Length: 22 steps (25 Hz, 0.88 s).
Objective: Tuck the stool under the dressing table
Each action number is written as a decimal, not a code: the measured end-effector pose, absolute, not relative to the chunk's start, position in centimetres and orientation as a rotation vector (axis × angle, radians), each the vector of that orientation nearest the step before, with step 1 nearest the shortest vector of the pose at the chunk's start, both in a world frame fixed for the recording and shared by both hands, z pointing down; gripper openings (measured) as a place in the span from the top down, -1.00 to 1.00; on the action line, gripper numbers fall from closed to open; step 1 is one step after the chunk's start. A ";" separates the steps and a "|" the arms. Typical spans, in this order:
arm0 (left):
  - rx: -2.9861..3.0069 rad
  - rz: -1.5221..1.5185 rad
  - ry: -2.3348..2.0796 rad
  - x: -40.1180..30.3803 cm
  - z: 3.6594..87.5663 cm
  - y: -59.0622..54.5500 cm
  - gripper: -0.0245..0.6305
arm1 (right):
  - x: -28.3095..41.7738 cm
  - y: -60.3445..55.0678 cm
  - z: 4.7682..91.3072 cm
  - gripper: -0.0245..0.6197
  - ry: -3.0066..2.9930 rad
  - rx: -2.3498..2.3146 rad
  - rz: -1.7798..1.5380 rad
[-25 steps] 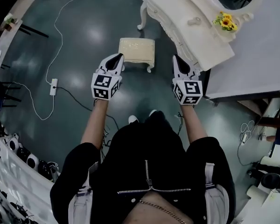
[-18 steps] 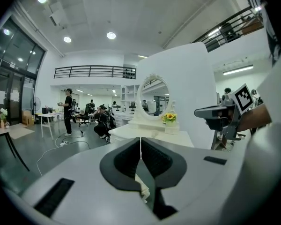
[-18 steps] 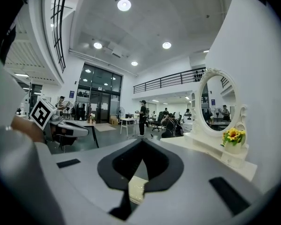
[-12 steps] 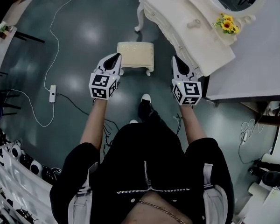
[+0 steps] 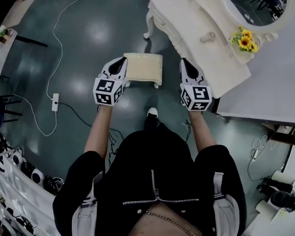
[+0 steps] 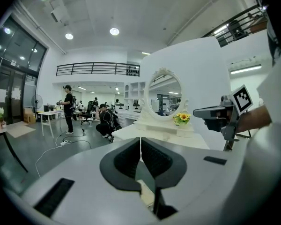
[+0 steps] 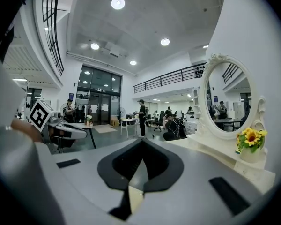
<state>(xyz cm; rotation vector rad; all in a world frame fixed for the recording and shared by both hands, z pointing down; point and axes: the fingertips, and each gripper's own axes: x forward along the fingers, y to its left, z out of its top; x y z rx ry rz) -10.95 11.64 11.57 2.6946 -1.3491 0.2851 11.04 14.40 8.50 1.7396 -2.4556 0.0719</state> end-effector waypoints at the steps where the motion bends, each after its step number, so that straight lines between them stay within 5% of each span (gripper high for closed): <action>1: 2.687 0.288 -1.356 -10.7 11.6 10.8 0.85 | 11.4 13.5 8.5 0.90 -2.460 1.734 0.076; 22: 2.581 0.344 -1.326 -10.7 16.7 0.1 0.85 | 10.0 1.7 13.0 0.90 -2.459 1.575 0.170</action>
